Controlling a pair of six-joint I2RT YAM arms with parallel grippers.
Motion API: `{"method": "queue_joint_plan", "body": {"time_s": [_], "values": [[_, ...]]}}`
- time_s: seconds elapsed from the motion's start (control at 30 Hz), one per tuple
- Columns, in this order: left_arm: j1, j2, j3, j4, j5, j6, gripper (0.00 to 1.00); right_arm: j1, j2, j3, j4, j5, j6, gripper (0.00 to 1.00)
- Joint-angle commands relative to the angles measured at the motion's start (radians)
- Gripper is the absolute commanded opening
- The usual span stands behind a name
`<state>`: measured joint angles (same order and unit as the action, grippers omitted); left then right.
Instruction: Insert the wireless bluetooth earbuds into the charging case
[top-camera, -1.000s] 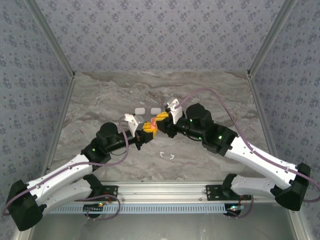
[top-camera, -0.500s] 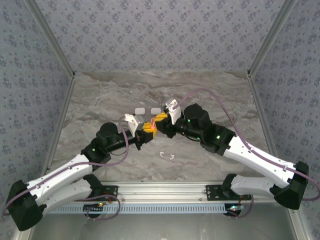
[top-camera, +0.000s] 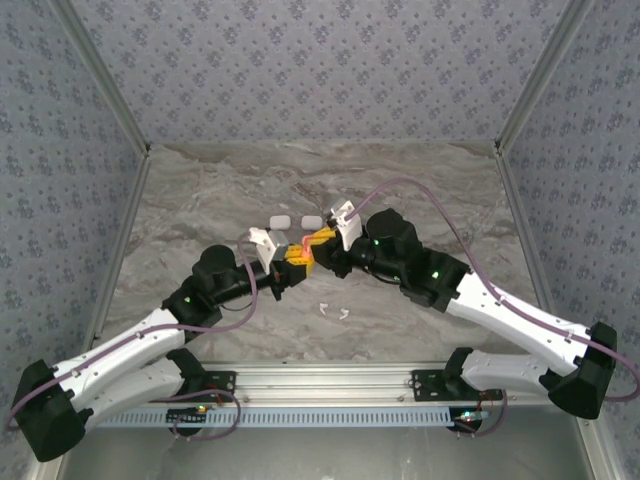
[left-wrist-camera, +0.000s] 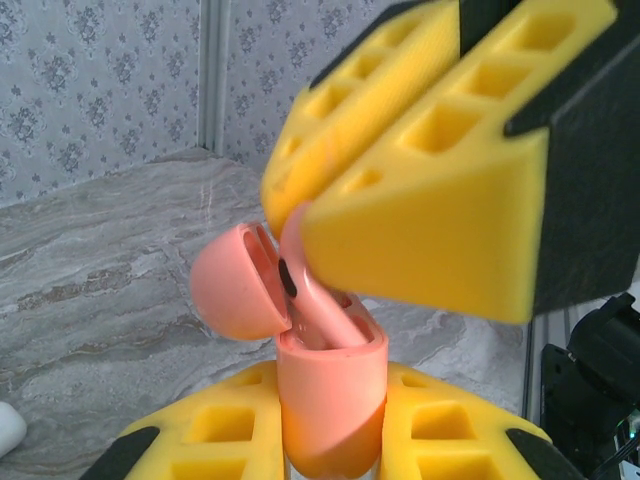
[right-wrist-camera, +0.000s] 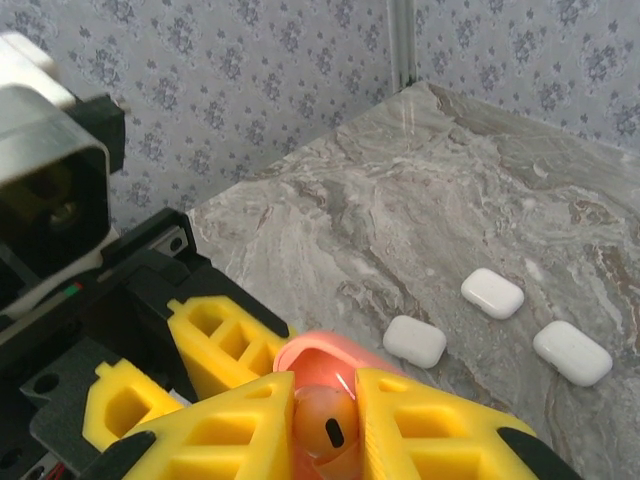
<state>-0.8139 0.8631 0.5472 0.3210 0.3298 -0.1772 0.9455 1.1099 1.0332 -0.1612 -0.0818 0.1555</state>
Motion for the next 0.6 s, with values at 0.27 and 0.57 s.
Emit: {"method": "queue_joint_plan", "body": {"time_s": [0.27,0.57], "values": [[-0.007,-0.018,0.035,0.057,0.017,-0.007,0.0,-0.005,-0.009,-0.017,-0.01,-0.072,0.001,0.27],[-0.007,-0.017,0.034,0.08,0.024,-0.008,0.0,-0.076,-0.078,0.002,0.039,-0.202,0.069,0.49]]}}
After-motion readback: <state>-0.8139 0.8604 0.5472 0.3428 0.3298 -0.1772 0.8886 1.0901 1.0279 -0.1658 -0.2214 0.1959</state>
